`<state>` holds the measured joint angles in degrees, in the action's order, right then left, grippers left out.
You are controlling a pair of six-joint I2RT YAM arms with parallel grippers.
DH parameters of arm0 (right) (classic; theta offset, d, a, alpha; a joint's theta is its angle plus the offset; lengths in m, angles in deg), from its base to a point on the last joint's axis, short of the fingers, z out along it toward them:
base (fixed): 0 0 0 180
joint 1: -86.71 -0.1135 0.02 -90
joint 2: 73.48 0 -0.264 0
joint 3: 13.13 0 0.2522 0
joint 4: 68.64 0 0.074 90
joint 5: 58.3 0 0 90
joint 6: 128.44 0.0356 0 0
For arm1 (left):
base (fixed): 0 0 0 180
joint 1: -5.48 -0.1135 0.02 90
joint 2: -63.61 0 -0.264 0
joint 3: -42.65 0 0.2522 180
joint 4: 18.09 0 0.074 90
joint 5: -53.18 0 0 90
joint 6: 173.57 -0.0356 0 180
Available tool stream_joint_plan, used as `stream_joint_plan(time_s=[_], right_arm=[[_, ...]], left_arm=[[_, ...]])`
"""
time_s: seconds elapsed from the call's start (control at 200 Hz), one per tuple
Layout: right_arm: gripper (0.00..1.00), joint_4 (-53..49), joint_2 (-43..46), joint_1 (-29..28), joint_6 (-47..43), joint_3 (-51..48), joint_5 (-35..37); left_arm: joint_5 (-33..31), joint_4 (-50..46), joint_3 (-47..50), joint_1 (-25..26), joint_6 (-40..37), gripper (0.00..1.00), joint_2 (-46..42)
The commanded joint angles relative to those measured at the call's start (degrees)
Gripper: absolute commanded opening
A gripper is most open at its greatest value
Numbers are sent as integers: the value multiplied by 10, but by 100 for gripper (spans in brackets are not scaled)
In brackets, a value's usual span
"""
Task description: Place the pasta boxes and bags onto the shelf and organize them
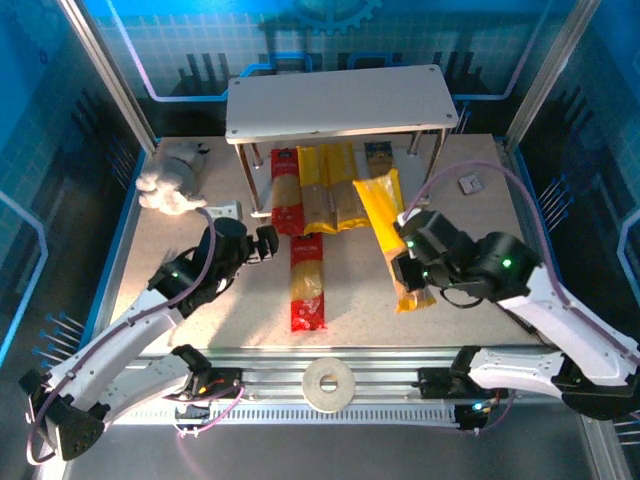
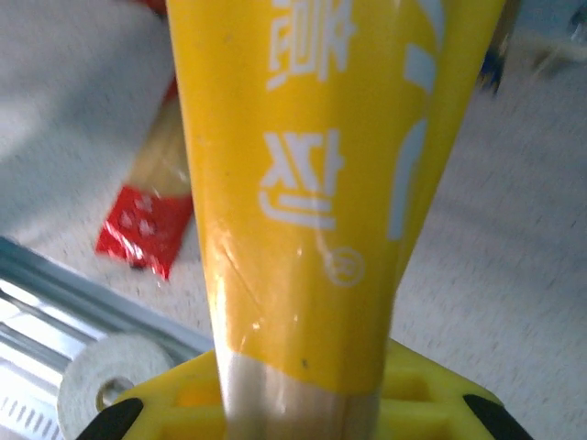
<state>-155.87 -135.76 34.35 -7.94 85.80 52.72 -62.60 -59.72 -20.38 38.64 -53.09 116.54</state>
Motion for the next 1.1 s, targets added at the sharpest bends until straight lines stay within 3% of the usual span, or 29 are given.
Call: stream_joint_plan(time_s=[0.0, 0.37, 0.685, 1.096], right_arm=[[0, 46, -39, 17, -73, 93, 61], [0, 112, -235, 175, -188, 392, 19], [0, 96, -435, 238, -238, 665, -9], [0, 193, -500, 288, -238, 635, -25]], left_arm=[[14, -13, -35, -3, -22, 96, 8], [31, -44, -65, -9, -35, 97, 6], [24, -54, -68, -15, -36, 97, -4], [23, -64, -70, -32, -40, 97, -8]])
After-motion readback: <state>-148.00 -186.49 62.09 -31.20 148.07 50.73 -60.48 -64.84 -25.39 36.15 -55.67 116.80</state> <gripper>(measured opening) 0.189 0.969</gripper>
